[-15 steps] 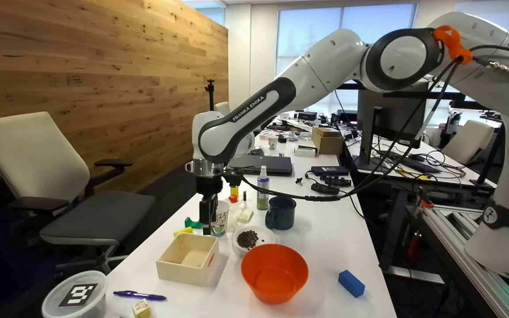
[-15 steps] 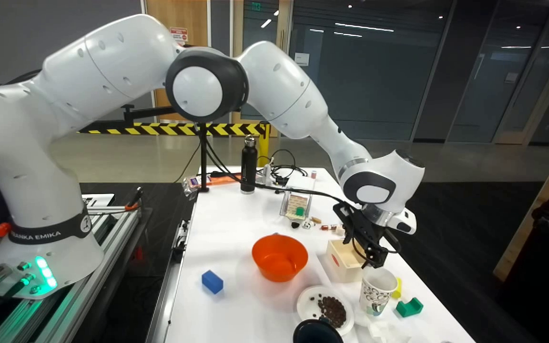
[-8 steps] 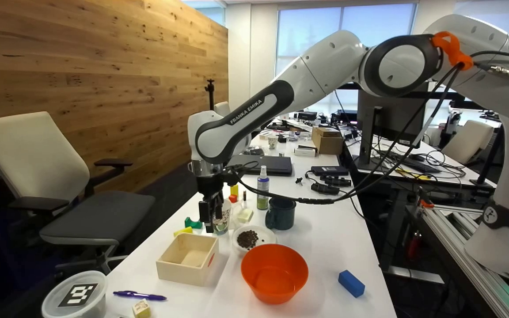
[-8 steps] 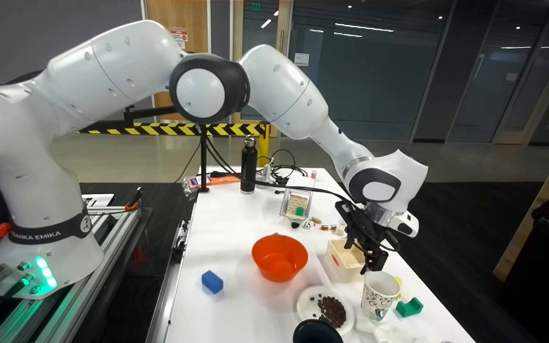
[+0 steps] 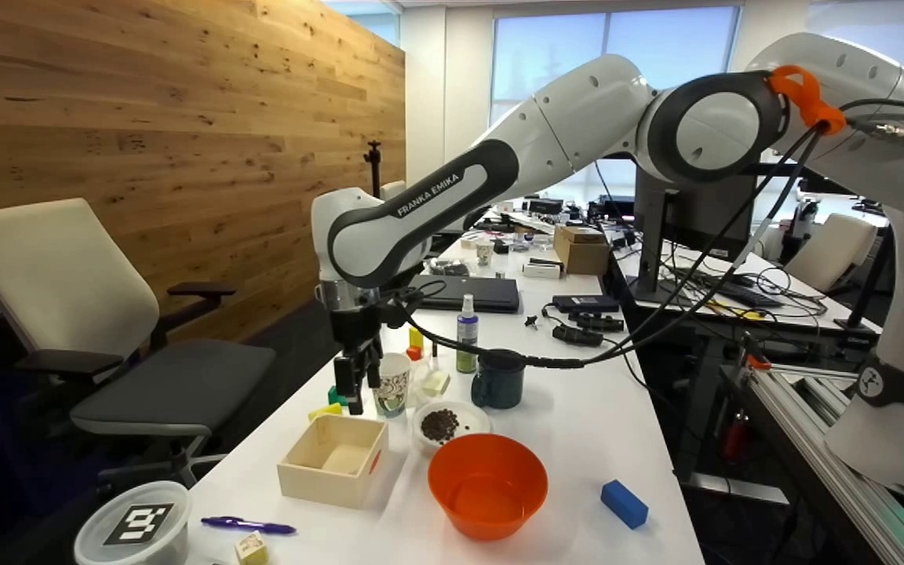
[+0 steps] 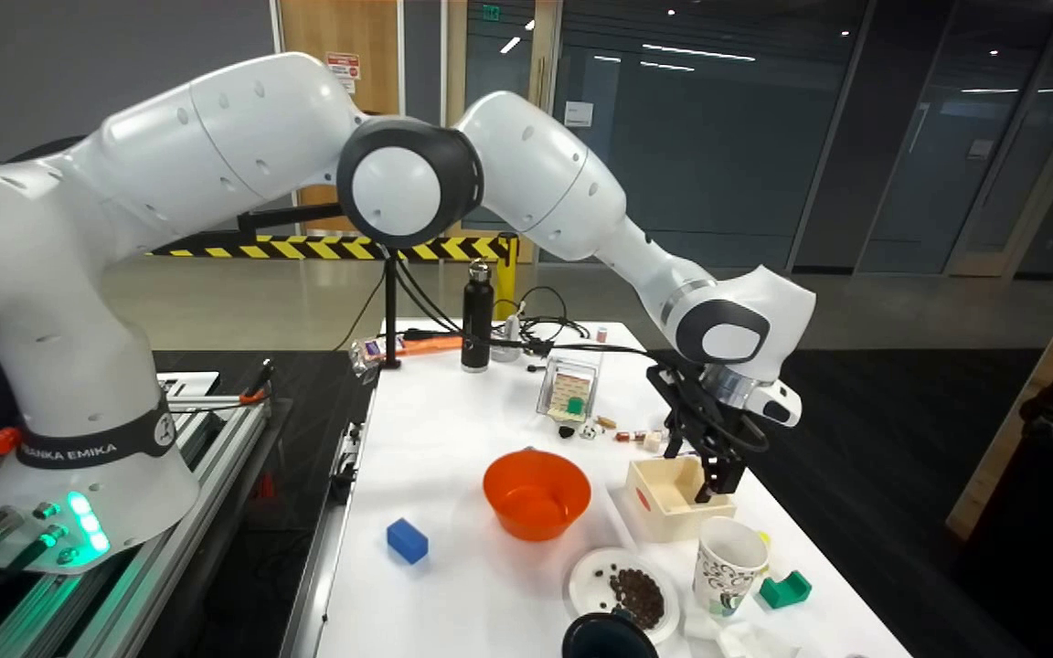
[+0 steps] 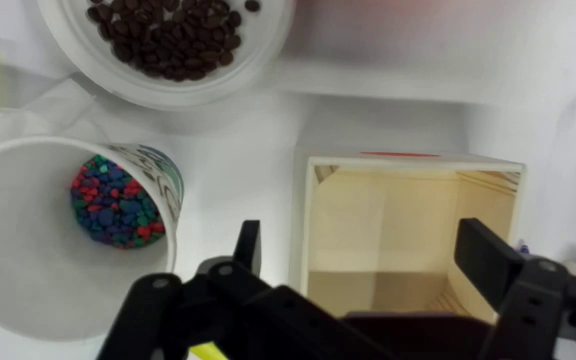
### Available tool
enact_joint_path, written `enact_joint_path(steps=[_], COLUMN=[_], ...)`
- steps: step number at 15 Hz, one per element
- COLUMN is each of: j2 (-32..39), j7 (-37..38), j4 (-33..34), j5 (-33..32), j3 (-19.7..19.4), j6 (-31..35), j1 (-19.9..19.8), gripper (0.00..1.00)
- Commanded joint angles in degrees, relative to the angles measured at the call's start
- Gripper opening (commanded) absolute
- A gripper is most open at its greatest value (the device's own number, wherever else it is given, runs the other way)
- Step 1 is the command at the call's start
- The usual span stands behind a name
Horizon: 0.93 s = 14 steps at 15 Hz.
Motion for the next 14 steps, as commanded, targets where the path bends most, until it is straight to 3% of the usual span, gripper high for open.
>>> enact_joint_path(steps=[1, 10, 14], j2=[2.78, 13.07, 15.55], j7=[0.94, 3.36, 4.13], j4=[7.0, 22.23, 25.54], j5=[-2.06, -1.28, -2.19], j3=[0.72, -1.44, -1.06], j6=[-3.99, -12.23, -13.53], j1=[1.14, 2.78, 1.75], gripper=[1.0, 1.0, 1.0])
